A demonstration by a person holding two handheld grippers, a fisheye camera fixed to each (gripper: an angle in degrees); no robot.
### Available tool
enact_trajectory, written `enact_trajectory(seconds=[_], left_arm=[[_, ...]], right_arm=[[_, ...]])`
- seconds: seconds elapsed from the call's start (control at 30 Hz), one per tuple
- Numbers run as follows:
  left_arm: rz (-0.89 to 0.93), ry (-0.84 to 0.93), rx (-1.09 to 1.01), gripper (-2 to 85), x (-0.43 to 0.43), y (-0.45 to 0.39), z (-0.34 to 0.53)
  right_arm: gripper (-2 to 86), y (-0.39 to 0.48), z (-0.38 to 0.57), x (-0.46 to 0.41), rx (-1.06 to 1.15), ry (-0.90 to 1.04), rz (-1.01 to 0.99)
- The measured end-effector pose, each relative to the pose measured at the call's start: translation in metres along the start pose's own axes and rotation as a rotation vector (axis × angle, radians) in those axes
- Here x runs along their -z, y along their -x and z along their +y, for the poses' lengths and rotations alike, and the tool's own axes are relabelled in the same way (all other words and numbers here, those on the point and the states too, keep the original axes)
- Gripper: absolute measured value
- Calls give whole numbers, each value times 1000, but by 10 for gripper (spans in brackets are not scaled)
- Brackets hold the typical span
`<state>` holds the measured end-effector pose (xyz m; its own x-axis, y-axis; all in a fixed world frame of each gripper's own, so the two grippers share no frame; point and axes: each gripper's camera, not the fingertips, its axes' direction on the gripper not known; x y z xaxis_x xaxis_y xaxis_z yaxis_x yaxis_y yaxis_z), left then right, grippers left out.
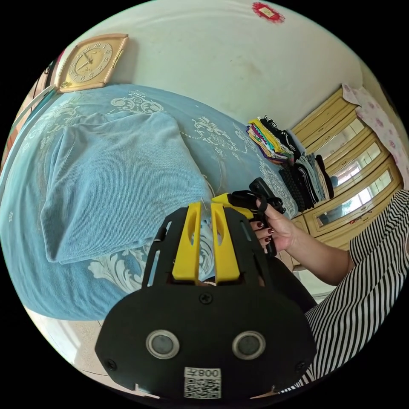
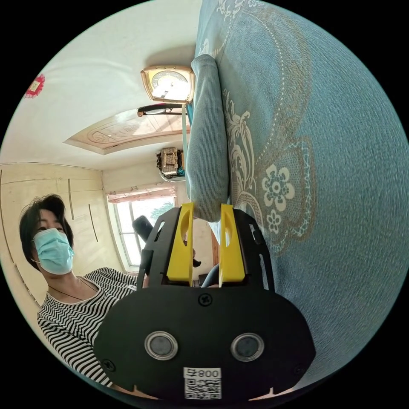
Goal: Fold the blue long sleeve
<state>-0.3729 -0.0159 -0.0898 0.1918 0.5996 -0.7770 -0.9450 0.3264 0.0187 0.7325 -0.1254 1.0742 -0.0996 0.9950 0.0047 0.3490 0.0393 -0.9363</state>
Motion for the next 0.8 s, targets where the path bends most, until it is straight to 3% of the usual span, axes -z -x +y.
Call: enact_trajectory(seconds=[0.5, 0.7, 0.8], left_arm=[[-59, 15, 60, 3, 59, 45, 11], [-202, 154, 185, 8, 107, 91, 64], [-333, 307, 308, 20, 119, 128, 112]], right_arm=[[91, 5, -2, -5, 0, 8, -13], [92, 5, -1, -12, -3, 2, -5], [94, 4, 1, -14, -4, 4, -3]])
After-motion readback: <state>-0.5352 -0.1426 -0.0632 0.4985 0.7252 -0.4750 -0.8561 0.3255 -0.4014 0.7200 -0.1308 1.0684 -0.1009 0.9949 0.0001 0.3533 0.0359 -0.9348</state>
